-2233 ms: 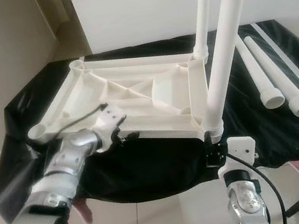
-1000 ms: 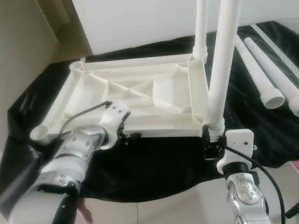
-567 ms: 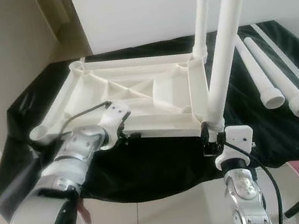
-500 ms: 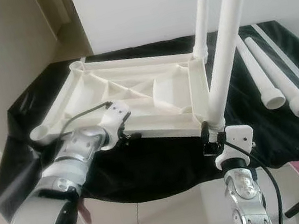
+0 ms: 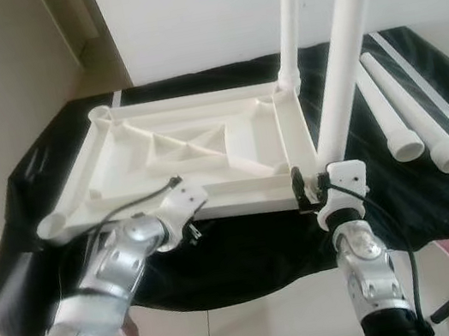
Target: Building children table
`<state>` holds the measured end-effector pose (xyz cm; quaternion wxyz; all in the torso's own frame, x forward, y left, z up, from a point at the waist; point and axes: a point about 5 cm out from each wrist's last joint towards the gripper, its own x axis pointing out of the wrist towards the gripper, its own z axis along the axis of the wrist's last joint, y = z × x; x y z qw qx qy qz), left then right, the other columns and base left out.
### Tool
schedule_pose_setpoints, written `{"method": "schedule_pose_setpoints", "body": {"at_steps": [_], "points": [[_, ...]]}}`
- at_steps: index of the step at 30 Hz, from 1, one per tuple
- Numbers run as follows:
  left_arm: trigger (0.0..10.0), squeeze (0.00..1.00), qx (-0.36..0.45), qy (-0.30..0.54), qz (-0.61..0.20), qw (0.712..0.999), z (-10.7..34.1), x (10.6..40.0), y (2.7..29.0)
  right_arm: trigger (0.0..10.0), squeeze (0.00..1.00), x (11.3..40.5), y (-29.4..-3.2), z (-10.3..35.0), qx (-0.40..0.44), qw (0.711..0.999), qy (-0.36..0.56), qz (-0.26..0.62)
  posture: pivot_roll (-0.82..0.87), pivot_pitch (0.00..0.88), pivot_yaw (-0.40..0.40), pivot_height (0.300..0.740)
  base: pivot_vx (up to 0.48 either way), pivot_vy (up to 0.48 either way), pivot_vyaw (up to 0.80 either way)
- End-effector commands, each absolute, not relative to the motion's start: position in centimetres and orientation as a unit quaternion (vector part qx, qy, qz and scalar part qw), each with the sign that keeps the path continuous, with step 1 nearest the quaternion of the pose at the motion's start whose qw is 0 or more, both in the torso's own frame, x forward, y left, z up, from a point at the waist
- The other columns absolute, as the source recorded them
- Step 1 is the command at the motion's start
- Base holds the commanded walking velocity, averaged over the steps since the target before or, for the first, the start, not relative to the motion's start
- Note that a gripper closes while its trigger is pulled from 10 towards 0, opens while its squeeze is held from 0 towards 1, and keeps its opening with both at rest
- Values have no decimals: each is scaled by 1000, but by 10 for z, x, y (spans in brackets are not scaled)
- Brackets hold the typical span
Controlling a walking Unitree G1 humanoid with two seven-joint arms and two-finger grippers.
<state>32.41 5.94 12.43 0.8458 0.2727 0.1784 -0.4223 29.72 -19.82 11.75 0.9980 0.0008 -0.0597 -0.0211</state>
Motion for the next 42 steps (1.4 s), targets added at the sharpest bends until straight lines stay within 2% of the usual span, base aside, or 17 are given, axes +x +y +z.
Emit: {"method": "schedule_pose_setpoints", "body": {"at_steps": [1,2,4,8,10,16,19,22,28,32,42], "points": [[10000,0,215,225,-561,767,115,307,51,10000,0,300,-190,118,4,998,-64,-1,-76,0,52,740,0,0,0],[10000,0,205,195,-543,791,124,315,49,10000,0,301,-189,121,4,997,-75,1,-76,0,52,740,0,0,0],[10000,0,205,195,-543,791,124,315,49,10000,0,301,-189,121,4,997,-75,1,-76,0,52,740,0,0,0],[10000,0,170,94,-526,828,154,315,46,10000,0,290,-183,126,16,993,-118,5,-62,0,35,740,0,0,0],[10000,0,170,94,-526,828,154,315,46,10000,0,290,-183,126,16,993,-118,5,-62,0,35,740,0,0,0],[10000,0,164,-15,-515,841,175,304,43,10000,0,271,-180,125,24,989,-143,-17,-62,0,28,740,0,0,0],[10000,0,164,-15,-515,841,175,304,43,10000,0,271,-180,125,24,989,-143,-17,-62,0,28,740,0,0,0],[10000,0,153,-69,-486,858,182,305,46,10000,0,248,-185,121,25,988,-146,-43,-75,3,35,740,0,0,0],[10000,0,154,-69,-465,869,182,312,51,10000,0,239,-188,119,22,988,-145,-51,-81,8,37,740,0,0,0],[10000,0,150,-45,-424,892,178,325,66,10000,0,224,-195,110,11,990,-125,-70,-87,13,40,740,0,0,0],[10000,0,173,-32,-374,910,174,339,91,10000,0,206,-200,97,4,991,-89,-104,-90,23,44,740,0,0,0]]}}
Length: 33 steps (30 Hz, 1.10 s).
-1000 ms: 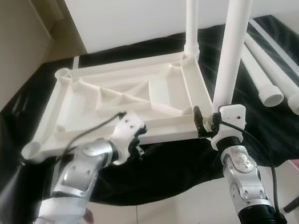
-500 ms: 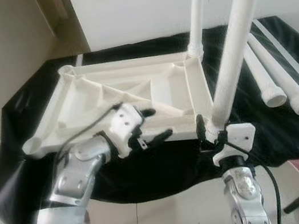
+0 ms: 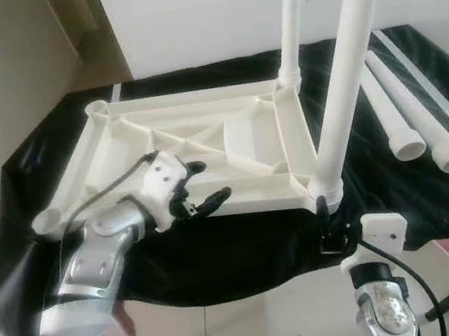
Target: Building children table
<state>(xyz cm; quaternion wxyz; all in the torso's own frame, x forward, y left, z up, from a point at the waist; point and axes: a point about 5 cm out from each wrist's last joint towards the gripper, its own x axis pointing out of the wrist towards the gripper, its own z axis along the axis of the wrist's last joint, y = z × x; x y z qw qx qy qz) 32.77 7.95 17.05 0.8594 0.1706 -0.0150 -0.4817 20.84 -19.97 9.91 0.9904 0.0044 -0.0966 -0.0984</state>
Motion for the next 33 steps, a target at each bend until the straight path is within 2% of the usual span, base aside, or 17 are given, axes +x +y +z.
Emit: {"method": "schedule_pose_setpoints", "body": {"at_steps": [1,6,18,23,28,33], "points": [[10000,0,177,-29,-364,914,173,341,95,10000,0,204,-201,96,5,990,-83,-111,-90,25,43,740,0,0,0],[10000,0,210,-9,-346,914,163,346,108,10000,0,193,-210,87,5,985,-59,-164,-92,28,42,740,0,0,0],[10000,0,225,58,-377,897,143,342,123,10000,0,185,-218,86,13,979,-48,-197,-93,46,38,740,0,0,0],[10000,0,233,77,-383,890,136,341,129,10000,0,189,-221,90,13,977,-51,-205,-95,44,32,740,0,0,0],[10000,0,277,100,-356,887,130,342,152,10000,0,203,-225,99,16,975,-64,-212,-80,32,21,740,0,0,0],[10000,0,282,112,-360,882,126,339,155,10000,0,215,-223,103,28,975,-69,-211,-65,24,13,740,0,0,0]]}}
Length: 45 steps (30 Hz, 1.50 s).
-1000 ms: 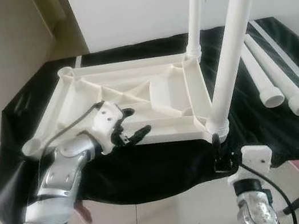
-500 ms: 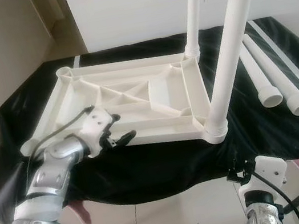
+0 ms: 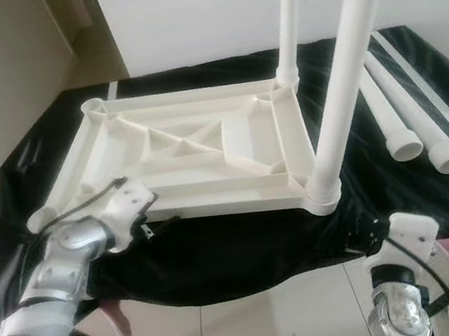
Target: Building children table
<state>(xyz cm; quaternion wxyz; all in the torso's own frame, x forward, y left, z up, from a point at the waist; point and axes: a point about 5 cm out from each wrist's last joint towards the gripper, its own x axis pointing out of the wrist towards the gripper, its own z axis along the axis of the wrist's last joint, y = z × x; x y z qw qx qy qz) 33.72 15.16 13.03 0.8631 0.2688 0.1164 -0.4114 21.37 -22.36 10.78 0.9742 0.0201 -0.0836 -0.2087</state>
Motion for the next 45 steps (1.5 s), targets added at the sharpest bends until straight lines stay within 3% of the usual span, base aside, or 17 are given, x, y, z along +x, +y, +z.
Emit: {"method": "schedule_pose_setpoints", "body": {"at_steps": [1,15,25,30,36,39,45], "points": [[10000,0,282,112,-360,882,126,339,155,10000,0,215,-223,103,28,975,-69,-211,-65,24,13,740,0,0,0],[10000,0,290,155,-432,840,104,317,147,10000,0,245,-216,109,46,977,-57,-199,-47,23,11,740,0,0,0],[10000,0,263,167,-542,781,105,286,129,10000,0,272,-217,111,47,984,-32,-171,-49,21,20,740,0,0,0],[10000,0,238,132,-605,748,119,268,111,10000,0,298,-220,117,33,987,-30,-153,-45,18,25,740,0,0,0],[10000,0,210,107,-620,748,127,261,95,10000,0,316,-226,126,33,985,-42,-166,-45,19,28,740,0,0,0],[10000,0,183,74,-615,763,135,258,72,10000,0,339,-231,139,42,980,-54,-188,-37,27,26,740,0,0,0],[10000,0,161,54,-596,785,145,258,63,10000,0,345,-235,142,40,976,-63,-202,-11,36,8,740,0,0,0]]}}
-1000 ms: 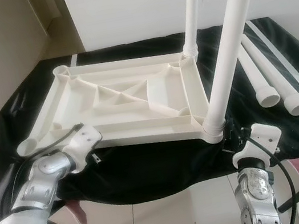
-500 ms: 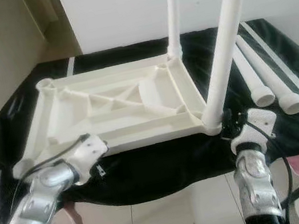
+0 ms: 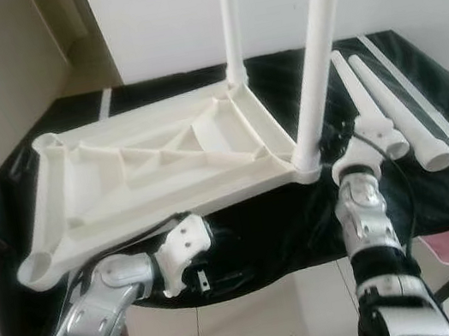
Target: Building children table
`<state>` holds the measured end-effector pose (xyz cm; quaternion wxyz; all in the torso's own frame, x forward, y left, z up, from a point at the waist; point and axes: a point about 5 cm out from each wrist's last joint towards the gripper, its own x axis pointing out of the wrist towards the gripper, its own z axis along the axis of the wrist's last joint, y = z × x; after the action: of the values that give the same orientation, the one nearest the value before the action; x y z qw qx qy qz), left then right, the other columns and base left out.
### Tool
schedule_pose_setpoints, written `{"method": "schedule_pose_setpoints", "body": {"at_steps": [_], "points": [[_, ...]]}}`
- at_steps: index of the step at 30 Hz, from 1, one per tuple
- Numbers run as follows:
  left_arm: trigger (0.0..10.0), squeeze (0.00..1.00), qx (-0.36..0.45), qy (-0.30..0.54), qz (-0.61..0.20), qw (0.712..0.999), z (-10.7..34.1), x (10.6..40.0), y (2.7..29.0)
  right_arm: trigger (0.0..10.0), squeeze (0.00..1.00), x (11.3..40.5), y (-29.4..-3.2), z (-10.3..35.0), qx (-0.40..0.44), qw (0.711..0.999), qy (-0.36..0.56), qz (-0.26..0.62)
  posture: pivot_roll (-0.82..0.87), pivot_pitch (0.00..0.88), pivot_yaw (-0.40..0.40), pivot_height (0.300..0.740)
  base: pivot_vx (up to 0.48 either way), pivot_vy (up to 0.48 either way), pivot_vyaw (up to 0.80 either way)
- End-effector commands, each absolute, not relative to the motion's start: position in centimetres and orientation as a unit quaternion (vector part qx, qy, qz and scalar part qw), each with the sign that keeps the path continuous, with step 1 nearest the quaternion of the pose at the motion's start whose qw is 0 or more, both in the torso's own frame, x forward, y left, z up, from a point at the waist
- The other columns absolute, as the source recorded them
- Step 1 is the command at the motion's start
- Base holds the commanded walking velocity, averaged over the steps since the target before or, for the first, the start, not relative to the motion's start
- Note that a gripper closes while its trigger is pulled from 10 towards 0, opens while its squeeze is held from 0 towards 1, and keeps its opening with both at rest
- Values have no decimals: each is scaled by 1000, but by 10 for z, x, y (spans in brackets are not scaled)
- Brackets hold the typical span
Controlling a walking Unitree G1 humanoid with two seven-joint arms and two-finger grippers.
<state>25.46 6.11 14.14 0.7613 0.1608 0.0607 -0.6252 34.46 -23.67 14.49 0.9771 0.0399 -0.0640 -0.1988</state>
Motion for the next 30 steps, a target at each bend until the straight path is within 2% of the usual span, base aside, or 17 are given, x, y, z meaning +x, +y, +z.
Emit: {"method": "schedule_pose_setpoints", "body": {"at_steps": [1,3,10,17,18,22,27,30], "points": [[10000,0,156,51,-585,794,147,260,64,10000,0,343,-238,143,41,973,-71,-214,-2,43,0,740,0,0,0],[10000,0,145,53,-568,808,149,264,68,10000,0,339,-242,145,39,969,-81,-231,1,45,-2,740,0,0,0],[10000,0,136,48,-570,809,156,257,75,10000,0,337,-248,167,33,961,-79,-262,1,64,0,740,0,0,0],[10000,0,142,36,-553,820,162,263,86,10000,0,328,-246,149,4,970,-23,-241,-15,76,6,740,0,0,0],[10000,0,138,31,-531,836,167,271,93,10000,0,318,-245,139,1,971,-11,-239,-18,78,9,740,0,0,0],[10000,0,146,37,-530,835,167,273,100,10000,0,309,-240,129,-3,973,1,-231,-20,75,9,740,0,0,0],[10000,0,176,76,-544,817,159,269,124,10000,0,295,-224,115,4,978,23,-206,-21,69,10,740,0,0,0],[10000,0,185,101,-528,823,156,273,140,10000,0,292,-220,112,7,980,33,-197,-22,59,11,740,0,0,0]]}}
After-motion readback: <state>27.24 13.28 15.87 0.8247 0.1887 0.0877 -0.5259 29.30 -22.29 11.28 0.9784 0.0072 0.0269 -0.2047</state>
